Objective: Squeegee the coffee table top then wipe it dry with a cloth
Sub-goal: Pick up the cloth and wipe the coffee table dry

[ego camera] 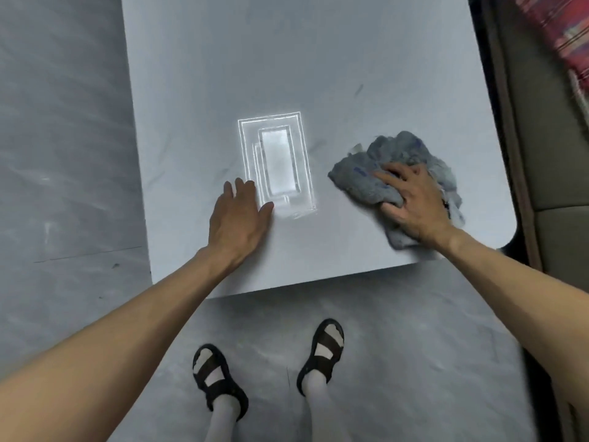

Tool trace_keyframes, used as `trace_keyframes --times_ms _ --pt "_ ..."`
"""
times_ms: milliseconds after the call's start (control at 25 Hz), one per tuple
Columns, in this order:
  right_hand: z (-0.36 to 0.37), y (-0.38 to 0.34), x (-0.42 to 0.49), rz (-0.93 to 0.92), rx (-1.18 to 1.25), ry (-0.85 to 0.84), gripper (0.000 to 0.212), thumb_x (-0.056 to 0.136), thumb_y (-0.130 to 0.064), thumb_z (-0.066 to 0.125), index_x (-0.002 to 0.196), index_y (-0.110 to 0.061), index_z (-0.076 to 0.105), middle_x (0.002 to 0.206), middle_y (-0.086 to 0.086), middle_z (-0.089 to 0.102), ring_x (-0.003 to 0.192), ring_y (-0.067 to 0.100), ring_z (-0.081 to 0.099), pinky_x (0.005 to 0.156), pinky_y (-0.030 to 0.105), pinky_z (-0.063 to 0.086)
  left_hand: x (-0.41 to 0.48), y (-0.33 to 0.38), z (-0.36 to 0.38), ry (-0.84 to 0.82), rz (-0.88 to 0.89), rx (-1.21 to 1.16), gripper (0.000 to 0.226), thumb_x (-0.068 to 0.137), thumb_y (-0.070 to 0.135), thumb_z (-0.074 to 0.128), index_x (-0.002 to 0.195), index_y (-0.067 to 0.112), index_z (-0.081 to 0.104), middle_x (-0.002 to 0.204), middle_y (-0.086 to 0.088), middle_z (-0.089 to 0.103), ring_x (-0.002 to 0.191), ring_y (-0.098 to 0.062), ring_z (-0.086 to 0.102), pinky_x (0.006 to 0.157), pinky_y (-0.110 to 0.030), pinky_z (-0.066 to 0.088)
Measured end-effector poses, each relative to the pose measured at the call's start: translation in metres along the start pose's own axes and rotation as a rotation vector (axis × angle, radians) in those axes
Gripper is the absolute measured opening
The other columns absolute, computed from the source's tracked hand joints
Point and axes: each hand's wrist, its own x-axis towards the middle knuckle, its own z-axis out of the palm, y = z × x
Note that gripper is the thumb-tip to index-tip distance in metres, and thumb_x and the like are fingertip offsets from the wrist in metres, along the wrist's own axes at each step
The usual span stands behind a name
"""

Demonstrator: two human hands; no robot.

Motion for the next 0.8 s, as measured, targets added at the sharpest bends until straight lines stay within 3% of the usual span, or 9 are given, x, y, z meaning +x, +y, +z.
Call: trace_keyframes --times_ms 120,280,400,520,640,720,800 --pt "-0.002 0.026 -0.026 0.430 0.060 0.203 0.058 0.080 -0.034 0.053 0.137 -0.025 0.051 0.134 0.001 0.053 0.112 0.031 0.041 0.098 0.044 0.039 0.010 0.009 0.003 -0.055 -0.046 0.073 0.051 0.097 0.043 0.037 0.135 0.009 0.032 0.141 -0.023 0.040 0.128 -0.047 0.039 0.096 -0.049 0.041" --pt "0.012 -0.012 -0.026 1.012 0.071 0.392 0.056 0.083 -0.036 0.053 0.138 -0.029 0.049 0.135 0.009 0.052 0.121 0.035 0.040 0.103 0.042 0.030 0.013 0.004 -0.001 -0.061 -0.009 0.079 0.045 0.095 0.036 0.041 0.132 0.011 0.034 0.128 -0.019 0.046 0.114 -0.042 0.048 0.085 -0.042 0.041" --pt "0.033 -0.073 -0.018 1.205 0.128 0.432 0.060 0.082 -0.040 0.057 0.141 -0.029 0.045 0.135 0.012 0.047 0.121 0.035 0.040 0.102 0.041 0.028 0.006 -0.017 -0.009 0.004 -0.061 -0.177 0.039 0.093 0.028 0.045 0.131 0.019 0.041 0.120 -0.010 0.058 0.102 -0.036 0.058 0.080 -0.034 0.039" --pt "0.061 -0.159 -0.012 0.988 0.123 0.367 0.065 0.081 -0.041 0.061 0.142 -0.030 0.040 0.135 0.010 0.045 0.115 0.030 0.039 0.097 0.039 0.033 -0.008 -0.056 -0.026 0.155 -0.202 -0.475 0.033 0.091 0.017 0.045 0.123 0.024 0.053 0.121 0.001 0.064 0.110 -0.020 0.060 0.084 -0.024 0.041" --pt "0.088 -0.256 0.000 0.728 0.132 0.230 0.070 0.078 -0.045 0.064 0.142 -0.030 0.039 0.134 0.010 0.043 0.111 0.027 0.039 0.093 0.039 0.037 -0.028 -0.108 -0.039 0.316 -0.302 -0.460 0.031 0.092 0.016 0.047 0.122 0.018 0.055 0.125 0.001 0.063 0.118 -0.018 0.057 0.093 -0.026 0.042" --pt "0.101 -0.309 0.000 0.468 0.108 0.126 0.071 0.077 -0.048 0.063 0.142 -0.030 0.039 0.134 0.010 0.044 0.109 0.027 0.041 0.089 0.037 0.040 -0.040 -0.137 -0.045 0.338 -0.336 -0.427 0.034 0.094 0.018 0.048 0.127 0.015 0.051 0.131 -0.003 0.060 0.122 -0.022 0.055 0.098 -0.031 0.042" --pt "0.108 -0.334 -0.009 0.086 0.086 0.040 0.069 0.076 -0.048 0.063 0.139 -0.028 0.045 0.132 0.010 0.048 0.105 0.027 0.044 0.084 0.038 0.045 -0.049 -0.157 -0.047 0.318 -0.359 -0.388 0.039 0.093 0.020 0.049 0.132 0.014 0.046 0.134 -0.008 0.058 0.121 -0.028 0.054 0.097 -0.033 0.041"
